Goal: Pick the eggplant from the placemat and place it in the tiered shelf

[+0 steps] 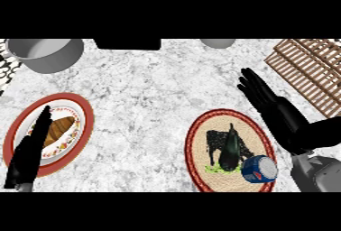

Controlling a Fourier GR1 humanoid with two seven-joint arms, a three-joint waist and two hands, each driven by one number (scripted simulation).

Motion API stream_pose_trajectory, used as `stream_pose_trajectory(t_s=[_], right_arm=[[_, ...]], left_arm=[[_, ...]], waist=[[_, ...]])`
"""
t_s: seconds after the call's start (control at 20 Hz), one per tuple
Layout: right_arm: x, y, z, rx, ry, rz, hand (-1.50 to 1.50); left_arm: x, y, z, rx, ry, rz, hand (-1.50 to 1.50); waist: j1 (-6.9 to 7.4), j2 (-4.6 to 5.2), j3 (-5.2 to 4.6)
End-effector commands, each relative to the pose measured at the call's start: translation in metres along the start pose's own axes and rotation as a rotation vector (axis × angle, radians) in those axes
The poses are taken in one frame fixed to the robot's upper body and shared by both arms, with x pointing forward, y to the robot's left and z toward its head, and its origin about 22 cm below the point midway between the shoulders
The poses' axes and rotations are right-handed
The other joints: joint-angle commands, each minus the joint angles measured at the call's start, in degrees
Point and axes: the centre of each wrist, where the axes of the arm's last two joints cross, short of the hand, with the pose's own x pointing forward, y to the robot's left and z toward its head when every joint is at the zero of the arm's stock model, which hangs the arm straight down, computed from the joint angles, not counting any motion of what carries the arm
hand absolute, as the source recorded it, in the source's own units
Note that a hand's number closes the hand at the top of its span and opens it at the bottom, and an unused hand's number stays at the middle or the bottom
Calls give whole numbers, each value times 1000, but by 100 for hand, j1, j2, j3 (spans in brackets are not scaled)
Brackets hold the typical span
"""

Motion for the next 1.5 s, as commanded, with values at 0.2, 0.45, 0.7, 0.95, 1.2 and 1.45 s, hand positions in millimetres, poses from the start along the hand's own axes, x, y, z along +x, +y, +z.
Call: stream_pose_trajectory(t_s=[0.2,0.45,0.7,0.95,1.2,1.45], right_arm=[[3,-67,-6,-218,-344,-249,150],[-88,-107,48,-443,323,-39,-150],[-109,-113,65,-137,220,-140,-150],[-75,-142,80,-99,224,-32,-150],[-53,-147,79,-38,292,167,-150],[-27,-134,50,61,363,279,-150]], left_arm=[[63,-15,-18,-127,-193,181,0],[77,-25,-14,-222,-184,246,0],[69,-11,-18,-233,-164,261,0],[85,-15,-15,-226,-143,245,0],[77,-25,-16,-233,-157,242,0],[80,-28,-8,-222,-162,239,0]], waist=[[0,153,238],[89,170,214],[41,114,199],[1,96,195],[9,101,194],[41,98,194]])
